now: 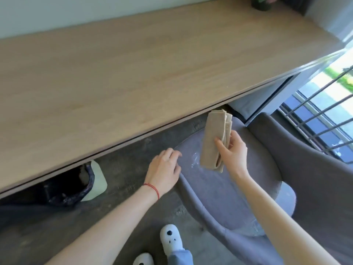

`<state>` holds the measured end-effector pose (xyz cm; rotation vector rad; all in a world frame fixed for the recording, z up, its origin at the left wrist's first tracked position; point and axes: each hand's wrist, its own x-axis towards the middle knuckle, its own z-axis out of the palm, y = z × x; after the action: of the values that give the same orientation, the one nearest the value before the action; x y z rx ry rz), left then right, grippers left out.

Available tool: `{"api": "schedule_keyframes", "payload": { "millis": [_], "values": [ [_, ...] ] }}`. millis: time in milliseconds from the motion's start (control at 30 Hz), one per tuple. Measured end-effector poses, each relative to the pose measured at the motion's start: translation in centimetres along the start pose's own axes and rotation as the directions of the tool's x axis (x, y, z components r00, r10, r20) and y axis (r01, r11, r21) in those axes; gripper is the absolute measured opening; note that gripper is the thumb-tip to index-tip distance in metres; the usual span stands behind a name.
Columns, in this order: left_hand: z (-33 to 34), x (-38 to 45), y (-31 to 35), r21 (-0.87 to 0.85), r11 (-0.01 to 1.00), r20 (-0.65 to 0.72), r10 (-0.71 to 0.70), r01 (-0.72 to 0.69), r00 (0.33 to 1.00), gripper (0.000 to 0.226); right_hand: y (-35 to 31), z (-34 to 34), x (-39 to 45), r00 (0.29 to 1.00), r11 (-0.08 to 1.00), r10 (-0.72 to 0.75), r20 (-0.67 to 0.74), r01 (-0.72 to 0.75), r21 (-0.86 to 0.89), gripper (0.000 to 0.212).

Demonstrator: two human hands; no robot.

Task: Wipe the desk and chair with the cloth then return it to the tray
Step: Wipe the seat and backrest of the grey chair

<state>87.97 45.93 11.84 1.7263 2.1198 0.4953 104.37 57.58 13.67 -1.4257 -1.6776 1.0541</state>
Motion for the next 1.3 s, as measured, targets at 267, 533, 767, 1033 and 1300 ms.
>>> {"api": "schedule_keyframes", "payload": {
  "millis": [267, 533, 767, 1033, 1300],
  "values": [
    [13.8, -0.4, 4.1, -0.405, 0.541, 0.124, -0.766, 0.737, 0.631, 0.081, 11.5, -0.2, -2.4, 0.976, 0.962, 0.214, 0.03, -0.205, -0.18, 0.02],
    [19.7, 1.1, 4.3, -0.369, 0.491, -0.094, -0.865, 0.789, 0.494, 0.081, 17.6, 2.9, 0.0, 0.97, 0.838, 0.145, 0.196, -0.015, -0.545, 0.01],
    [19.7, 1.4, 4.4, -0.32, 0.48, -0.122, -0.876, 0.817, 0.467, 0.083, 20.5, 6.6, 3.9, 0.952, 0.686, 0.002, 0.306, 0.222, -0.693, 0.015],
    [19.9, 1.4, 4.3, -0.278, 0.499, -0.168, -0.866, 0.821, 0.47, 0.082, 21.7, 9.4, 3.8, 0.791, 0.544, 0.067, 0.608, 0.482, -0.687, 0.054],
    [19.8, 1.4, 4.4, -0.28, 0.497, -0.164, -0.868, 0.821, 0.469, 0.082, 20.5, 8.1, 7.2, 0.856, 0.656, -0.023, 0.517, 0.403, -0.638, 0.051]
  ]
}}
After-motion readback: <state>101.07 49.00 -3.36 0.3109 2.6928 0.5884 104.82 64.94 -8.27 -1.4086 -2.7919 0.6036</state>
